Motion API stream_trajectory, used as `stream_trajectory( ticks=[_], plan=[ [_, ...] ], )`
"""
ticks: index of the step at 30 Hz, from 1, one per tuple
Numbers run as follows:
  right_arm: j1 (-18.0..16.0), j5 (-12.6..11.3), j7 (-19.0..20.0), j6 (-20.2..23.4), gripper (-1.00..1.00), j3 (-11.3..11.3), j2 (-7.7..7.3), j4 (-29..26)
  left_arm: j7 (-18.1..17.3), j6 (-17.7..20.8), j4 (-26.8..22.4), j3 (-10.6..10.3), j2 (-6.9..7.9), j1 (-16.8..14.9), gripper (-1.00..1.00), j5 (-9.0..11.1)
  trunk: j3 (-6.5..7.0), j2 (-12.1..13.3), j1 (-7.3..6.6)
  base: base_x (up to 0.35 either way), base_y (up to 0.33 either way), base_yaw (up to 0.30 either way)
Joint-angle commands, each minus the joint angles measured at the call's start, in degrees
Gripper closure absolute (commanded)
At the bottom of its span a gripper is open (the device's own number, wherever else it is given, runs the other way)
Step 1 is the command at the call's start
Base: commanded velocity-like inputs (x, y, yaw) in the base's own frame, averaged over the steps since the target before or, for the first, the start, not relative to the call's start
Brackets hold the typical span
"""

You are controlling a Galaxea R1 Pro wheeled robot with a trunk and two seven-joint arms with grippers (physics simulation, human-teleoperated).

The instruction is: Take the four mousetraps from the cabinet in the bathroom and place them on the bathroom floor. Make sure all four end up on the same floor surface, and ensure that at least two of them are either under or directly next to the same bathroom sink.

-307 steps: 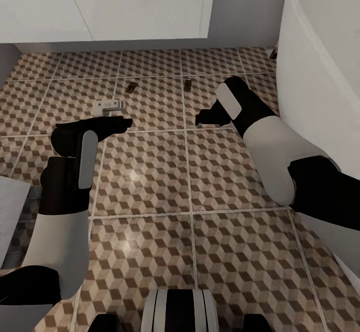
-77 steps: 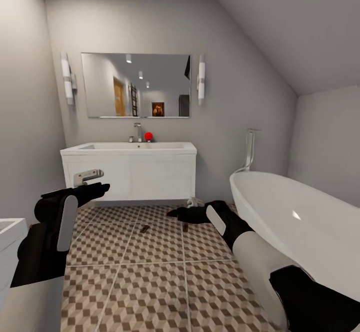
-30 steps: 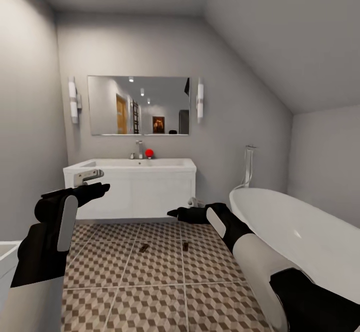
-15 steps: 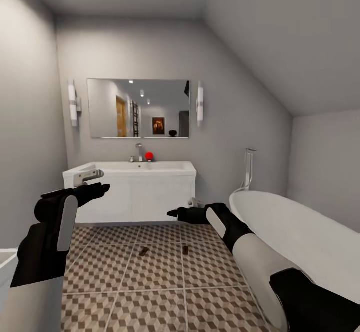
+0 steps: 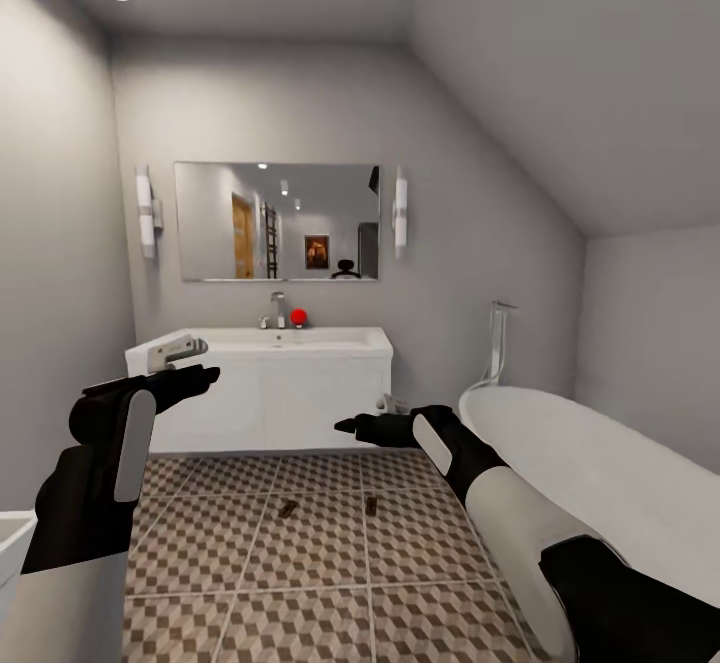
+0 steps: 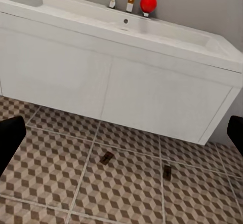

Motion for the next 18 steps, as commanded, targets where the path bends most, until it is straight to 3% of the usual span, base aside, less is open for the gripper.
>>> stream_trajectory(
  ticks=[1, 18],
  plan=[
    [-0.04, 0.12, 0.11, 0.17, -1.0, 0.07, 0.0, -0.02, 0.51, 0.22, -0.05, 0.0, 0.03, -0.04, -1.0, 0.6, 0.11, 0.38, -0.23, 0.0, 0.0, 0.0],
    [-0.01, 0.12, 0.11, 0.1, -1.0, 0.3, 0.0, 0.08, 0.51, 0.22, -0.05, 0.0, 0.17, -0.06, -1.0, 0.67, 3.16, 7.19, -3.97, 0.0, 0.0, 0.0]
  ],
)
